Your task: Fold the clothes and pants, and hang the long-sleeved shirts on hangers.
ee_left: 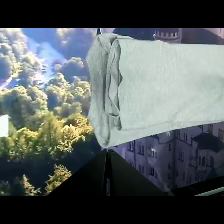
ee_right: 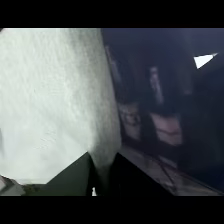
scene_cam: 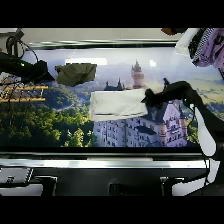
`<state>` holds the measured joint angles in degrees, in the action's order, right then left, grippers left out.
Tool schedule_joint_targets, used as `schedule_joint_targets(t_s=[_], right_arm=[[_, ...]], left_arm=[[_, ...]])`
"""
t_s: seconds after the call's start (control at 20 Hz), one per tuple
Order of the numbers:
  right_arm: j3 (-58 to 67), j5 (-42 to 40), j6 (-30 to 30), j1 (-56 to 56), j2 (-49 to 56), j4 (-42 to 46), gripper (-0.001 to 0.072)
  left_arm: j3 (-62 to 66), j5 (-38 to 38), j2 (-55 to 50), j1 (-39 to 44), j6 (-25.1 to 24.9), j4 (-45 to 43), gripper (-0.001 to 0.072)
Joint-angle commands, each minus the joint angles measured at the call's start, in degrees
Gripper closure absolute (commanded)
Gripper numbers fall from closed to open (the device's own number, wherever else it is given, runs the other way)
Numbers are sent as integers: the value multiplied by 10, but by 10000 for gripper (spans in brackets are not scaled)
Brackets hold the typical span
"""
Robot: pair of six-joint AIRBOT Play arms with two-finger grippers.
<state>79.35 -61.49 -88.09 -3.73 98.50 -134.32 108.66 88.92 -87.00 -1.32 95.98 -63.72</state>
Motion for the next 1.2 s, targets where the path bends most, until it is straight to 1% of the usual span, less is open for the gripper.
schedule_joint_targets(t_s=[0.0,0.35,0.55,0.65,0.75,0.9,1.05,1.15], right_arm=[[87,-10,84,-31,-10,7,679],[228,-16,181,-134,-11,29,680],[279,-16,225,-213,-13,49,679],[292,-16,255,-256,-21,75,679],[292,-26,294,-296,-39,128,680],[292,-76,331,-346,-65,243,681],[289,-152,335,-370,-78,354,680],[258,-189,338,-371,-90,422,681]], left_arm=[[0,0,-1,0,0,0,683],[0,0,-4,0,0,0,683],[0,1,-4,0,0,0,682],[0,1,-4,0,0,0,683],[0,2,-4,0,0,0,682],[0,2,-4,0,0,0,683],[0,2,-4,0,0,0,683],[0,2,-4,0,0,0,683]])
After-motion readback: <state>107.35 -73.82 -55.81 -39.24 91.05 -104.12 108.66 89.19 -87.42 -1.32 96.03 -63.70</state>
